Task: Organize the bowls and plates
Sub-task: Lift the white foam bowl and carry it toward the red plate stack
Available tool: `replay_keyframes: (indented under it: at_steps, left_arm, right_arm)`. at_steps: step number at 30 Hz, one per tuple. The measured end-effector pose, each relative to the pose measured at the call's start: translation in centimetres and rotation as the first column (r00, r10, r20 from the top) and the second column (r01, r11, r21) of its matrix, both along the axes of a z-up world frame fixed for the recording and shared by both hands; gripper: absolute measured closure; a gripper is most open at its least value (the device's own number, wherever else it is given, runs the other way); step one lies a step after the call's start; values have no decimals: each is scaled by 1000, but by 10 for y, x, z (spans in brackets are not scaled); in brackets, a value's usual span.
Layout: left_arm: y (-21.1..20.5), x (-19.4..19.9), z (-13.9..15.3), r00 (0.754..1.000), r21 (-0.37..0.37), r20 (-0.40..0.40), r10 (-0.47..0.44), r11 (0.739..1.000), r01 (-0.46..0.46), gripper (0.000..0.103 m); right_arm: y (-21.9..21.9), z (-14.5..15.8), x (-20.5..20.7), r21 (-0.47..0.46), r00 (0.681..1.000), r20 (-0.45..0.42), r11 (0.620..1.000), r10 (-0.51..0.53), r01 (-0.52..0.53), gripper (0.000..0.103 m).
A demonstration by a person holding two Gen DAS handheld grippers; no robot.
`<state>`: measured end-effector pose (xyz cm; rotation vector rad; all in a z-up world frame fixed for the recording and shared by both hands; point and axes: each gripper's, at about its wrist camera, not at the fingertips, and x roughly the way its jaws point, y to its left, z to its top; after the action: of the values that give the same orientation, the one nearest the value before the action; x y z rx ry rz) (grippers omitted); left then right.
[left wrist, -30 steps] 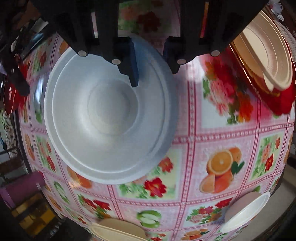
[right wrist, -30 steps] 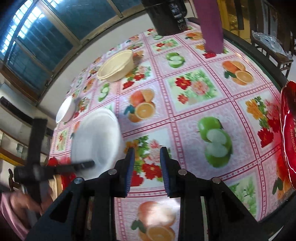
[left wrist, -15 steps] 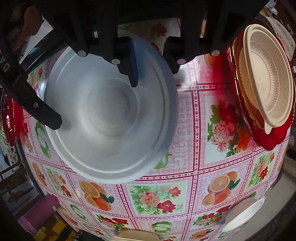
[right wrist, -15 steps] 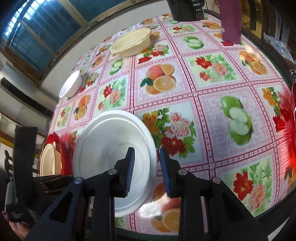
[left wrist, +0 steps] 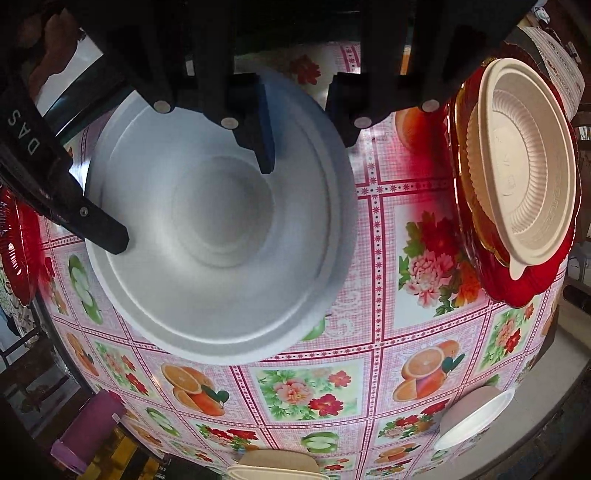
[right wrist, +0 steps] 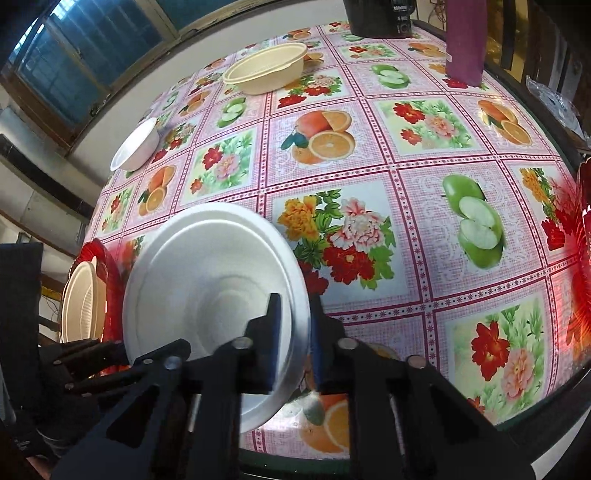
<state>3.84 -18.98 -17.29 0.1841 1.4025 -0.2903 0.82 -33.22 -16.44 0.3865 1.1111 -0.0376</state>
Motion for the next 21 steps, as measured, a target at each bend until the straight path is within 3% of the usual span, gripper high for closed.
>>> replay_keyframes:
  at_steps: [4, 13, 21]
  left_arm:
    - [12, -6, 7, 1000, -4, 25, 7, 1000, -6, 75]
    - [26, -16, 41, 987, 10, 161, 5, 1000, -6, 75]
    - [33, -20, 57, 977, 0, 212, 26, 1000, -26, 75]
  right_arm:
    - [3, 4, -3, -1, 1000, 18, 1000, 11, -11, 93]
    - [14, 27, -6, -17, 995, 99, 999, 32, -31, 93]
    - [25, 42, -10, -14, 989, 141, 999, 46, -45, 92]
